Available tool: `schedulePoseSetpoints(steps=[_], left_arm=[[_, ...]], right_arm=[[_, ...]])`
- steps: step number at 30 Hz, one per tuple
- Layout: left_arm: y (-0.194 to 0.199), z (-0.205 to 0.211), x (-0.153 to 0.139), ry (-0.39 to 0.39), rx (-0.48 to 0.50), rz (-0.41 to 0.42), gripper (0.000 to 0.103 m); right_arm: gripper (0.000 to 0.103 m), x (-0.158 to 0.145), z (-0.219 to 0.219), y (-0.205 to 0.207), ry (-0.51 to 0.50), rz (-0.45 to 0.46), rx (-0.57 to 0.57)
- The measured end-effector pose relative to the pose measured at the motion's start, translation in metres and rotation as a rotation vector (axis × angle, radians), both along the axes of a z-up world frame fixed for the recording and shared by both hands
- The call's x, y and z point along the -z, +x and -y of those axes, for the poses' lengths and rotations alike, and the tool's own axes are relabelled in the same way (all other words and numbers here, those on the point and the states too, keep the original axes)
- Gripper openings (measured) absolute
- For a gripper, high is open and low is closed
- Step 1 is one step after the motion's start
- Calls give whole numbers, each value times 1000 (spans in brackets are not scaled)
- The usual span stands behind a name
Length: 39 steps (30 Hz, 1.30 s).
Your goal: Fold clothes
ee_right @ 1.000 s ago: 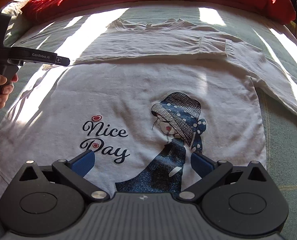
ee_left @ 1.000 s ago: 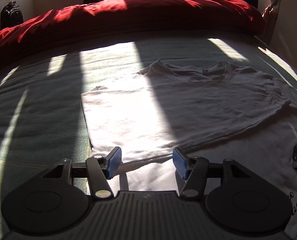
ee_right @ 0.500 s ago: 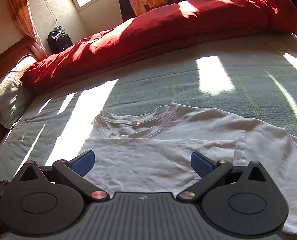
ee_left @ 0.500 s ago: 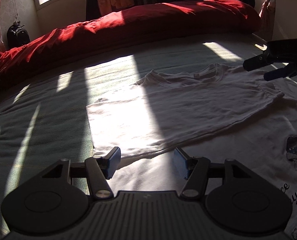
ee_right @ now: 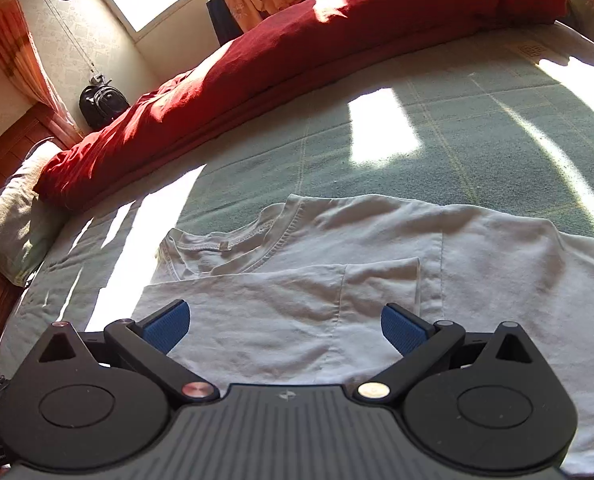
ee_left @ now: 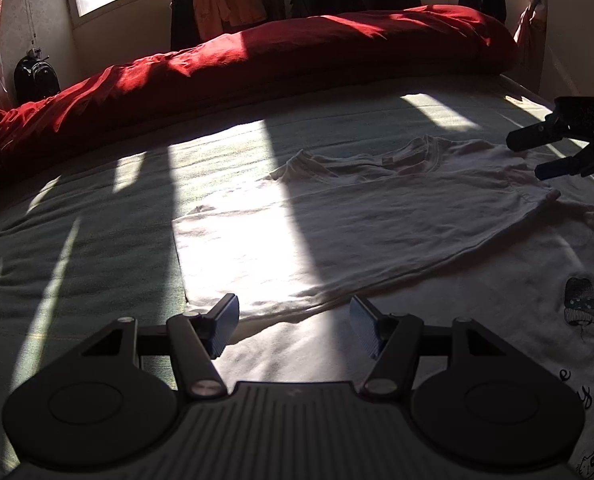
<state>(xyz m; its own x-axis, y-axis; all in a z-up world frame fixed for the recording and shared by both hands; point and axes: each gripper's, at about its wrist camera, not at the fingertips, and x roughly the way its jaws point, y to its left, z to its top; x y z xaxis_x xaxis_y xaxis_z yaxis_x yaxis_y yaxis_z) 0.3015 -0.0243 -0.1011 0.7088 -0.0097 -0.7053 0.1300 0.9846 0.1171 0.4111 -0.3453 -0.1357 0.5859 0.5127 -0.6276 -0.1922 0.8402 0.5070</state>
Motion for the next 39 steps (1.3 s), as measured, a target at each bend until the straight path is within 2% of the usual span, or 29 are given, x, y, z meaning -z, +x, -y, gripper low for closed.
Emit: schedulePoseSetpoints(steps=[3,6,9,14,16,20,28,33,35,39], left_arm=[[-4,5,-3,-1,7,-6,63],[-9,8,-6,13,11,-9,63],[-13,10,-7,28,7,-12,63],[-20,13,-15,28,-24,-25,63],[-27,14,-23,29,-22,-11,63],[-35,21,-31,48,-1,-2,63],[-39,66,-33,34,92,-14,63],[-39,109,-32,-10,214,-51,63],[-39,130,-27,-8,288,-89,63],[-41,166,-19,1,388,-99,63]], right_arm=[[103,6,-17,-2,25,-24,-35],[103,25,-29,-9,-33,-49,-34],[103,32,-35,-18,-63,1,-15],[103,23,-61,-4,-242,-76,-81],[103,13,-56,-10,-226,-96,-80],[103,-11,-18,-43,-136,-58,-14],[103,-23,108,-91,-75,-81,280],[103,-23,179,-120,-45,-53,417],[103,-21,204,-132,-36,-44,473],[101,-12,260,-154,27,-31,589]])
